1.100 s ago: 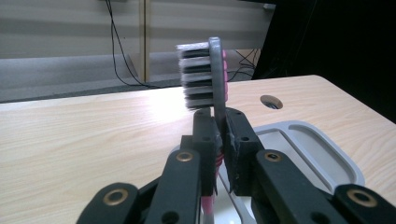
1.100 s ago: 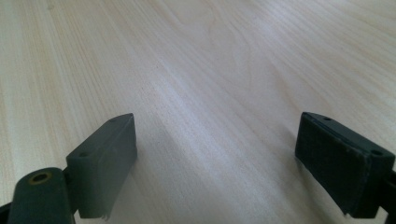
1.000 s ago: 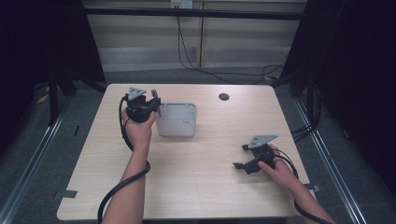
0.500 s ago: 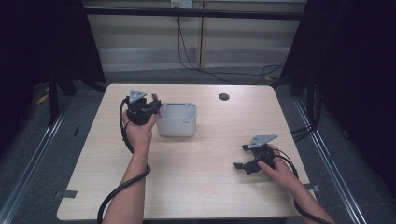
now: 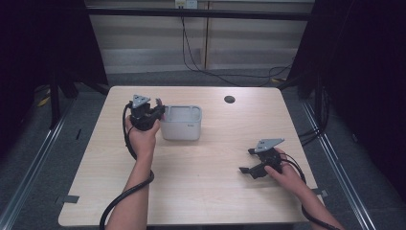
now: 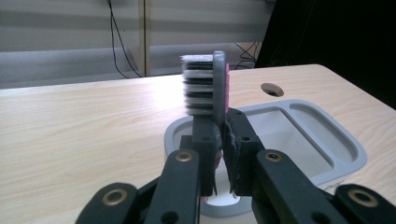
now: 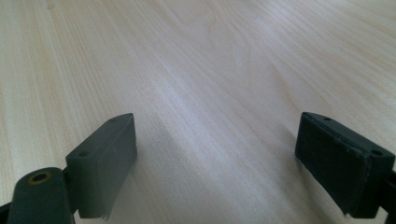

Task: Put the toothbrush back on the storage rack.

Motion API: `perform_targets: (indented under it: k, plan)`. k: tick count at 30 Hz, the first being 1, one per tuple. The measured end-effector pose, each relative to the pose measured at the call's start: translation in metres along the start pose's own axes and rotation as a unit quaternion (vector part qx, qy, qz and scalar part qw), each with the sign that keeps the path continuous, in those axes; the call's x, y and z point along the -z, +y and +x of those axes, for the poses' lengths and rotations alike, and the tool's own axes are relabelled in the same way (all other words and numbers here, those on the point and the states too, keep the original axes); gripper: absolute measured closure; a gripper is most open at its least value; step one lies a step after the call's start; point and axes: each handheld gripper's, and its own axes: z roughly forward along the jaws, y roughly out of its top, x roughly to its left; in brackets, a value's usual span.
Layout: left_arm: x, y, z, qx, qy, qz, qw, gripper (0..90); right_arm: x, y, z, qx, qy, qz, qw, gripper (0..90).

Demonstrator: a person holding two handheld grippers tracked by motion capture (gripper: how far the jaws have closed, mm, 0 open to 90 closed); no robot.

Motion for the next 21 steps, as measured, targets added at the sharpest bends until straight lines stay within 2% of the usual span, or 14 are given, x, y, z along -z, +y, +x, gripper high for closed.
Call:
perform_targets:
  k: [21]
  plan:
    - [0.0064, -0.0069, -0.0020, -0.005, -0.003, 0.005, 1.0000, 82.6, 0.0000, 0.0000, -0.0002, 0.000, 0.000, 0.000, 1.0000, 12.4]
